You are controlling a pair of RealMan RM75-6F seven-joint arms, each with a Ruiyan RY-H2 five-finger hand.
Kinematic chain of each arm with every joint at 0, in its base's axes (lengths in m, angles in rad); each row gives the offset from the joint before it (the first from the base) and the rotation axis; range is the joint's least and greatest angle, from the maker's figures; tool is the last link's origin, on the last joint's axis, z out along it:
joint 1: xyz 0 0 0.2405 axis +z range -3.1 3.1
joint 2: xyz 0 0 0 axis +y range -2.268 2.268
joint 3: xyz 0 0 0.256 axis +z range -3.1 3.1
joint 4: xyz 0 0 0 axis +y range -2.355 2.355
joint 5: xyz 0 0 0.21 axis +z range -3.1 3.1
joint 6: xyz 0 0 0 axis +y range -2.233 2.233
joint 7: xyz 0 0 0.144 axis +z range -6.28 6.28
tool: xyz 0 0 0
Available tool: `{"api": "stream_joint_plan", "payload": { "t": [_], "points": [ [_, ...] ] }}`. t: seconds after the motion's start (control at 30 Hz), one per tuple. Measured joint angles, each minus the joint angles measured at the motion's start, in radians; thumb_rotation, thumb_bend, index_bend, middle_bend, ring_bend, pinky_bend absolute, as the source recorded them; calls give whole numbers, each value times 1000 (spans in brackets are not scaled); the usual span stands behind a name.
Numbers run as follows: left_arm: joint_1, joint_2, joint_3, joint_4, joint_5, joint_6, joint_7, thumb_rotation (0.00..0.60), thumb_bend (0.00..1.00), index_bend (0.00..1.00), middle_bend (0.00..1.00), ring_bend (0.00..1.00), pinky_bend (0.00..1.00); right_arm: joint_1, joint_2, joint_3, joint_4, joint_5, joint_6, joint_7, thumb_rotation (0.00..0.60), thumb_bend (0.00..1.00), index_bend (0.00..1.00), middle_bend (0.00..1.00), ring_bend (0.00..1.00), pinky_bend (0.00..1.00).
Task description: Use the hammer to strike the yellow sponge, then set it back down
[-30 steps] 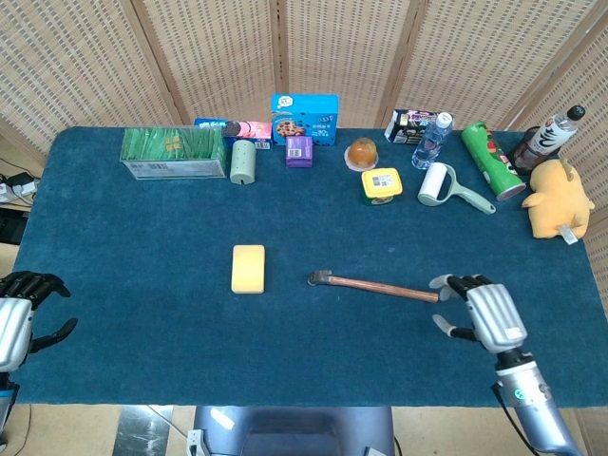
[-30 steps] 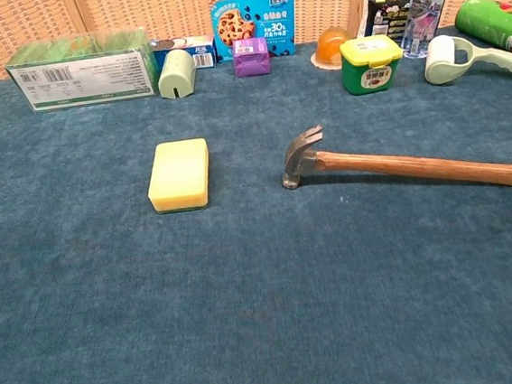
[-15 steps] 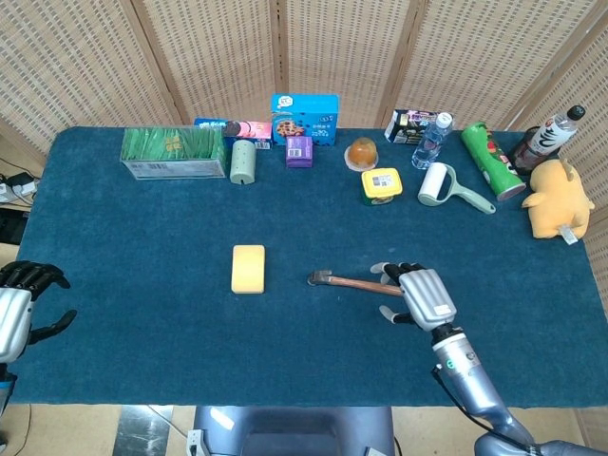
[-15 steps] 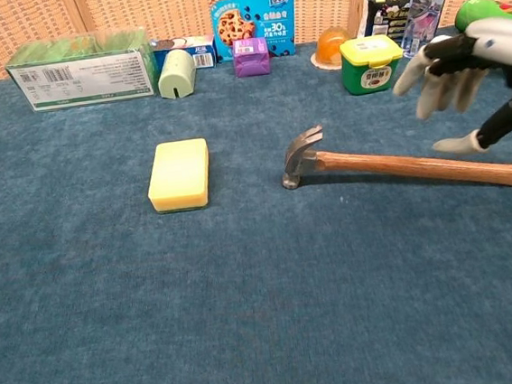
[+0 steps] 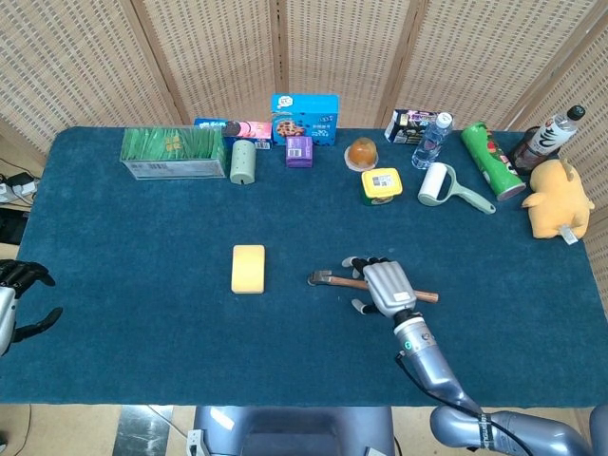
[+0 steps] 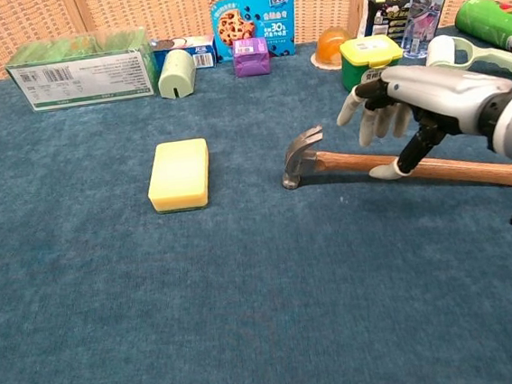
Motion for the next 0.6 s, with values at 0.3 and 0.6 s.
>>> {"api": "stream_joint_plan", "payload": {
  "t": [0.3, 0.6],
  "points": [
    [4, -6, 5, 51, -11, -6, -49, 600, 224, 459, 366, 264, 186, 35, -40, 6, 61, 66, -2, -40, 600, 289, 274, 418, 382, 352],
    [16, -10, 9, 86, -26, -1, -83, 600, 225, 460, 366, 264, 186, 63, -82, -3, 124, 112, -19, -57, 600, 339, 378, 479, 450, 368]
  ]
}}
